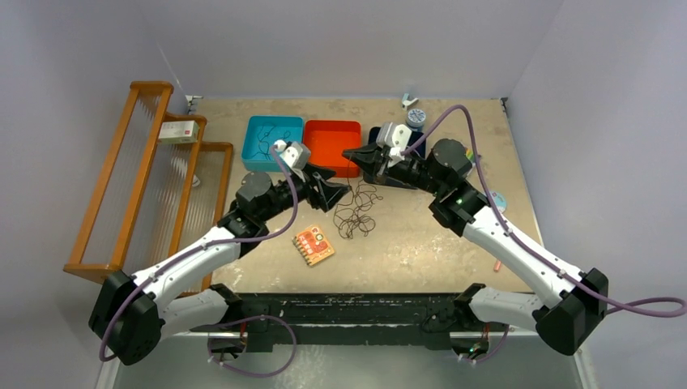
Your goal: Untangle the cables
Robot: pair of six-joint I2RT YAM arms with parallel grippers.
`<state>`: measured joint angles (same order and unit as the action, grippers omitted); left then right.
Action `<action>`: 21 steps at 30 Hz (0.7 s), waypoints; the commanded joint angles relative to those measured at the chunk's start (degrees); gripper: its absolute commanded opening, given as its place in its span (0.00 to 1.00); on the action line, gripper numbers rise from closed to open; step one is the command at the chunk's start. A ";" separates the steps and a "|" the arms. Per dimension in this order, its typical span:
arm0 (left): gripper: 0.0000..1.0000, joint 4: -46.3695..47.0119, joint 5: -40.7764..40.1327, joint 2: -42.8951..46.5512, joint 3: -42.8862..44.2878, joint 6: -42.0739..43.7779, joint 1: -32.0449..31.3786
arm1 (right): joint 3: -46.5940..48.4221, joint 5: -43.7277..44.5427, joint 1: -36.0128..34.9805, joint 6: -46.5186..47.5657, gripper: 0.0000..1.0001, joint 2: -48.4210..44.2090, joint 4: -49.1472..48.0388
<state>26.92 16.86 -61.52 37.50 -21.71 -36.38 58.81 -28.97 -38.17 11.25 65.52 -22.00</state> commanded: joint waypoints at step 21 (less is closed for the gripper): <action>0.55 25.87 9.12 -13.54 2.75 -8.10 -0.49 | 4.16 -5.87 0.06 -3.99 0.00 2.17 -3.95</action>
<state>38.76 26.13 -71.81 39.79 -24.60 -36.51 60.51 -32.49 -38.17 9.82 68.36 -21.08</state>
